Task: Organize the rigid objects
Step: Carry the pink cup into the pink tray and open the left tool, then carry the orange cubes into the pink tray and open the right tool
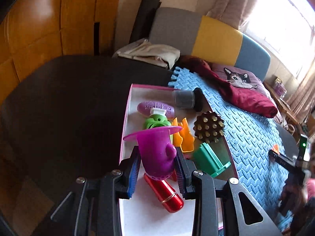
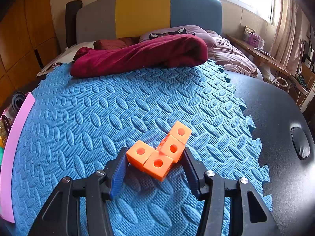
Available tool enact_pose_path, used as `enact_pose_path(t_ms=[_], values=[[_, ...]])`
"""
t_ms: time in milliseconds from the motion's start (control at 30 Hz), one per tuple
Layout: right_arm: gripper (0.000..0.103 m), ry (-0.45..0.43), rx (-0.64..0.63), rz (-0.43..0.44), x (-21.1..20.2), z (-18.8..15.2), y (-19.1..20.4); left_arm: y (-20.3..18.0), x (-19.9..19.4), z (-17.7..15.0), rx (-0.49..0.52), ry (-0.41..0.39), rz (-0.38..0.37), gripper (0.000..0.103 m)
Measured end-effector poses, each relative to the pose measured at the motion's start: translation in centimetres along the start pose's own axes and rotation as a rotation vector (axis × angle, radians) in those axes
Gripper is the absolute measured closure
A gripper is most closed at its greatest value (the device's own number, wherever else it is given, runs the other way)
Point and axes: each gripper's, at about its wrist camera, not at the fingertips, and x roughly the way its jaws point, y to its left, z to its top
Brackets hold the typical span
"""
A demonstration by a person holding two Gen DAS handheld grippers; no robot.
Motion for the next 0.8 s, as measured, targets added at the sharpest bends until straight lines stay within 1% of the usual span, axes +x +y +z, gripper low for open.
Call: enact_pose_path(t_ms=[67,167,267,400,533,633,667,700,800], values=[[0.048,0.000,-0.001,-0.001,0.0,0.0,0.0,-0.3,1.1,0.0,-0.013,0.033,-0.033,0.069],[0.048,0.000,-0.003,-0.004,0.0,0.0,0.1,-1.1,2.3,0.1,-0.003,0.056,-0.043,0.069],[0.048,-0.001,-0.004,-0.006,0.0,0.0,0.1,-1.9,3.7,-0.2,0.014,0.079,-0.034,0.069],[0.048,-0.001,-0.004,-0.006,0.0,0.0,0.1,-1.9,4.3,-0.8,0.021,0.094,-0.021,0.068],[0.048,-0.001,-0.004,-0.006,0.0,0.0,0.1,-1.4,3.5,-0.9,0.015,0.076,-0.010,0.062],[0.048,-0.001,-0.004,-0.006,0.0,0.0,0.1,-1.1,2.3,-1.0,0.025,0.049,-0.004,0.052],[0.048,-0.001,-0.004,-0.006,0.0,0.0,0.1,-1.1,1.8,-1.1,0.031,0.039,-0.004,0.047],[0.048,-0.001,-0.004,-0.006,0.0,0.0,0.1,-1.2,1.5,-1.1,0.038,0.032,-0.002,0.044],[0.048,-0.002,-0.005,-0.009,-0.1,0.0,0.2,-1.3,0.3,-1.3,0.051,0.009,-0.002,0.043]])
